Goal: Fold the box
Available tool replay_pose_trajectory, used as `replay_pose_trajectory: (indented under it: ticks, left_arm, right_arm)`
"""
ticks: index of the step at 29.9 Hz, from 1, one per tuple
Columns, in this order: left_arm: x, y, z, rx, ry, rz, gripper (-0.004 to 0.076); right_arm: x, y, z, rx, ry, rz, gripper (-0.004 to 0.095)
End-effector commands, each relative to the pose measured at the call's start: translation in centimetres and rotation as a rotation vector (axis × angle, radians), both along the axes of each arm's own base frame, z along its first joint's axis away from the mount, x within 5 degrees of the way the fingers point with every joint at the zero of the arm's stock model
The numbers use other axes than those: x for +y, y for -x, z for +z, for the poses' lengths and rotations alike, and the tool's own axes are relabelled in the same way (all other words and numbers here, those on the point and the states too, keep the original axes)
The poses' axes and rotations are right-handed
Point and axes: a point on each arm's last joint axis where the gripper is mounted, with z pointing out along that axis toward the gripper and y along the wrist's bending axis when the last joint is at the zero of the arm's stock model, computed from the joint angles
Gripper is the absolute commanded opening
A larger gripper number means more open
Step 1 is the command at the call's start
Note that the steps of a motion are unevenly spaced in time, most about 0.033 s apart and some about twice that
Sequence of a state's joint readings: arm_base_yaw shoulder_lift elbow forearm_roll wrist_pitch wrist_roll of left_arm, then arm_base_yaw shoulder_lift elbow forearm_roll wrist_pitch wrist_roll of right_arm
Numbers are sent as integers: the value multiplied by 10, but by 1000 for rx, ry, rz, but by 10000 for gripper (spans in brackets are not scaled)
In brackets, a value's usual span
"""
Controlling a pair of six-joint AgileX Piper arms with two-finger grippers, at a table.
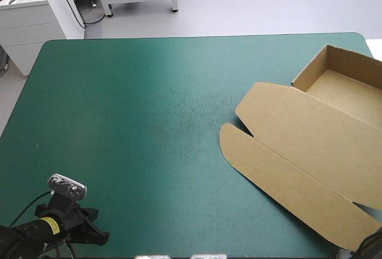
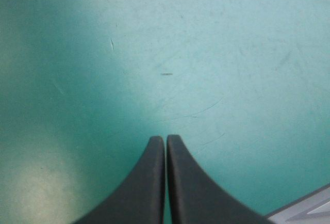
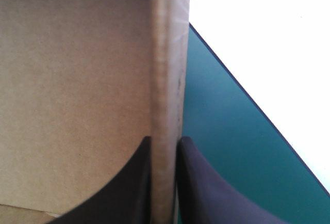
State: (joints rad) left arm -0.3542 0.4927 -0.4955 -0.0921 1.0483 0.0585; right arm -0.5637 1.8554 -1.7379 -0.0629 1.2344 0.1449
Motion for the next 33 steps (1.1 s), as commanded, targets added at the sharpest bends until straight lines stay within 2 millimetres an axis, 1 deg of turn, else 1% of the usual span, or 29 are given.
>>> replay_pose_trajectory:
  ticks: [1, 3, 4, 7, 11, 17, 20, 22, 24, 27, 29, 30, 33]
  left_arm:
    - [-3, -3, 8, -31, 37, -2, -8]
    - [-4, -2, 8, -24, 44, -3, -8]
    - [-4, -2, 8, -19, 47, -4, -8]
    - [-4, -2, 8, -19, 46, -4, -8]
    - [-4, -2, 8, -19, 46, -4, -8]
    - [-4, -2, 8, -19, 46, -4, -8]
    - [-4, -2, 8, -18, 49, -4, -8]
    - [-4, -2, 8, -20, 50, -4, -8]
    - [-4, -2, 9, -30, 54, -3, -8]
    - [-4, -3, 9, -31, 54, -3, -8]
    - [-4, -3, 9, -31, 53, -4, -8]
    - [-4, -3, 9, -31, 53, -4, -8]
    - [-4, -3, 9, -31, 53, -4, -8]
  right_arm:
    - [3, 9, 28, -49, 43, 30, 286]
    - [3, 9, 28, -38, 56, 62, 365]
    - [3, 9, 28, -36, 59, 73, 384]
    - [3, 9, 29, -37, 60, 72, 387]
    - [7, 14, 40, -58, 77, 79, 387]
    - [19, 34, 74, -128, 139, 103, 387]
    - [30, 46, 95, -199, 143, 104, 387]
    - [44, 55, 112, -283, 113, 116, 365]
    - [56, 64, 127, -346, 104, 165, 297]
    - [82, 83, 151, -446, 107, 238, 129]
    - [106, 99, 163, -508, 92, 292, 6]
    - [117, 105, 165, -520, 89, 326, -21]
    - [153, 132, 169, -550, 98, 440, -12]
